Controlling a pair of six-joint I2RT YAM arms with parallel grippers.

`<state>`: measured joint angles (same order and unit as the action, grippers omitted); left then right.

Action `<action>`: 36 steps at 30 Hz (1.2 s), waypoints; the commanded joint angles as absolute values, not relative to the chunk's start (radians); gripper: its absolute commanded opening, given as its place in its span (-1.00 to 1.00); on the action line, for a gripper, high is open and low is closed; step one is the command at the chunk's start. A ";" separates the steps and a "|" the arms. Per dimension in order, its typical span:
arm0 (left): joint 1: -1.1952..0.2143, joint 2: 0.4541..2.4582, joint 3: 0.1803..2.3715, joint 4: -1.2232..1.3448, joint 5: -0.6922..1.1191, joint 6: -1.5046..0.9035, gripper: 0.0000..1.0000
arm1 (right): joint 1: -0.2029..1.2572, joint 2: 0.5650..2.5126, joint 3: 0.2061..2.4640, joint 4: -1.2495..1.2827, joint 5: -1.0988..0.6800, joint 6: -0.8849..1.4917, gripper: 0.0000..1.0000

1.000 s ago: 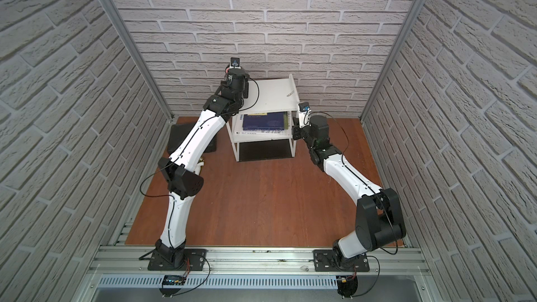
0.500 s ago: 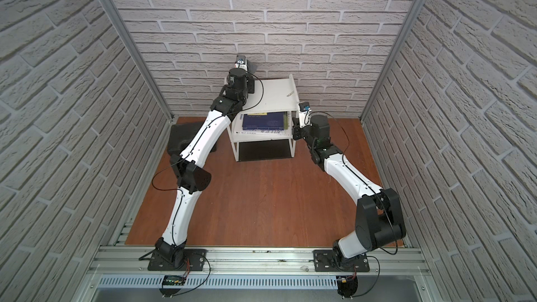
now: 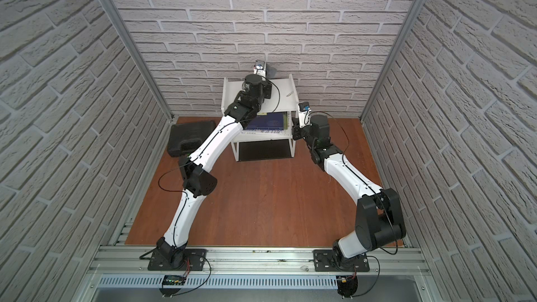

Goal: Wipe the bookshelf clean with a cloth
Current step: Wipe the dust from the shelf.

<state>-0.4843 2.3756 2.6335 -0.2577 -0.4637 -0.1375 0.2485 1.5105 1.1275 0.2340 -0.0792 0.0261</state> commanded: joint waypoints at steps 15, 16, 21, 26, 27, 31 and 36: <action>-0.479 2.170 2.298 -0.445 -0.415 -0.199 -1.00 | 0.276 1.449 1.080 0.207 -0.118 0.101 -0.94; -0.484 2.166 2.302 -0.438 -0.411 -0.200 -1.00 | 0.276 1.446 1.074 0.214 -0.112 0.103 -0.94; -0.618 2.283 2.467 -0.491 -0.282 -0.133 -1.00 | 0.276 1.424 1.050 0.231 -0.104 0.120 -0.94; -0.630 2.177 2.337 -0.435 -0.268 -0.136 -1.00 | 0.274 1.353 1.006 0.153 -0.088 0.052 -0.94; -0.620 2.127 2.279 -0.421 -0.287 -0.133 -1.00 | 0.272 1.329 0.991 0.130 -0.078 0.041 -0.94; -0.572 1.944 2.042 -0.353 -0.420 -0.085 -1.00 | 0.256 1.230 0.911 0.094 -0.132 0.013 -0.95; -0.545 1.795 1.797 -0.272 -0.471 -0.083 -1.00 | 0.224 1.194 0.878 0.074 -0.168 0.032 -0.95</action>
<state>-0.5621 1.8252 1.8923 -0.2462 -0.3985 -0.0971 0.2516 1.2194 0.8951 0.1604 -0.1474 0.0097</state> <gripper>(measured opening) 0.132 0.161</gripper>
